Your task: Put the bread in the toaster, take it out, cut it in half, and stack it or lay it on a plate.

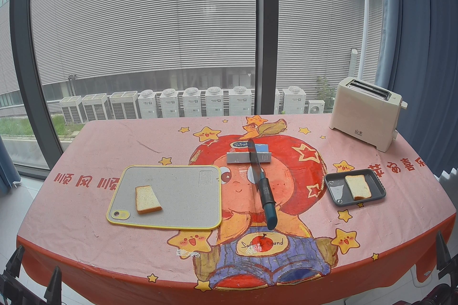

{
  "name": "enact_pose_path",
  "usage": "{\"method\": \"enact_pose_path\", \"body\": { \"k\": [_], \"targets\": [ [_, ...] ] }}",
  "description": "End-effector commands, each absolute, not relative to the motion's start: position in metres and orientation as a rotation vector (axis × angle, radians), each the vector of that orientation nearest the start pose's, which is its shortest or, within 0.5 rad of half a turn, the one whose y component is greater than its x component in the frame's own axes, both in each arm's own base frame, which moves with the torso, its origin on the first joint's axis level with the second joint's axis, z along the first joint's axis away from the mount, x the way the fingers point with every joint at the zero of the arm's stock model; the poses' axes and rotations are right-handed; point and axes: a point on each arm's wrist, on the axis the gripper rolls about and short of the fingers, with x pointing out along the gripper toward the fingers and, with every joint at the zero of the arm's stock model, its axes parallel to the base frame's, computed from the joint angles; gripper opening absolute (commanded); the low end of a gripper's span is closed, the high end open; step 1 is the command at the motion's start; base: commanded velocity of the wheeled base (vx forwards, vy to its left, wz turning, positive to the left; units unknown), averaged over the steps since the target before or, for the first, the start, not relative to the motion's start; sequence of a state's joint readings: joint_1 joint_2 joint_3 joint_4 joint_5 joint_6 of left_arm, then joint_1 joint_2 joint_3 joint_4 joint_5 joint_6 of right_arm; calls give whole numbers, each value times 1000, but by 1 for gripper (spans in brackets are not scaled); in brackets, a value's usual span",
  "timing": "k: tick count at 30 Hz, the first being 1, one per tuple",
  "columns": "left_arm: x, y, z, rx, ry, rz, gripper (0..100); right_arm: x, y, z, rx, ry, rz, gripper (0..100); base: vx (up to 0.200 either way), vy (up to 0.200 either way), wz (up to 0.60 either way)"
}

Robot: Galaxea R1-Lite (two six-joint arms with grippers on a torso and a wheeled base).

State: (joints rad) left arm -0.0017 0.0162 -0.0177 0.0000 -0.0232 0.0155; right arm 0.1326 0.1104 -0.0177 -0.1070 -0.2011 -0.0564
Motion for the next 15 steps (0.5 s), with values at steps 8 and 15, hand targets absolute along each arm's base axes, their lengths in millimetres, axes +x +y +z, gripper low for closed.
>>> {"method": "enact_pose_path", "body": {
  "k": [8, 15],
  "targets": [
    [-22, 0, 76, 15, 9, -25, 100, -15, -6, 83, -69, 39, -40, 100, 0, 0, 0],
    [-22, 0, 76, 15, 9, -25, 100, -16, -2, 77, -64, 106, 161, 100, 0, 0, 0]
  ]
}}
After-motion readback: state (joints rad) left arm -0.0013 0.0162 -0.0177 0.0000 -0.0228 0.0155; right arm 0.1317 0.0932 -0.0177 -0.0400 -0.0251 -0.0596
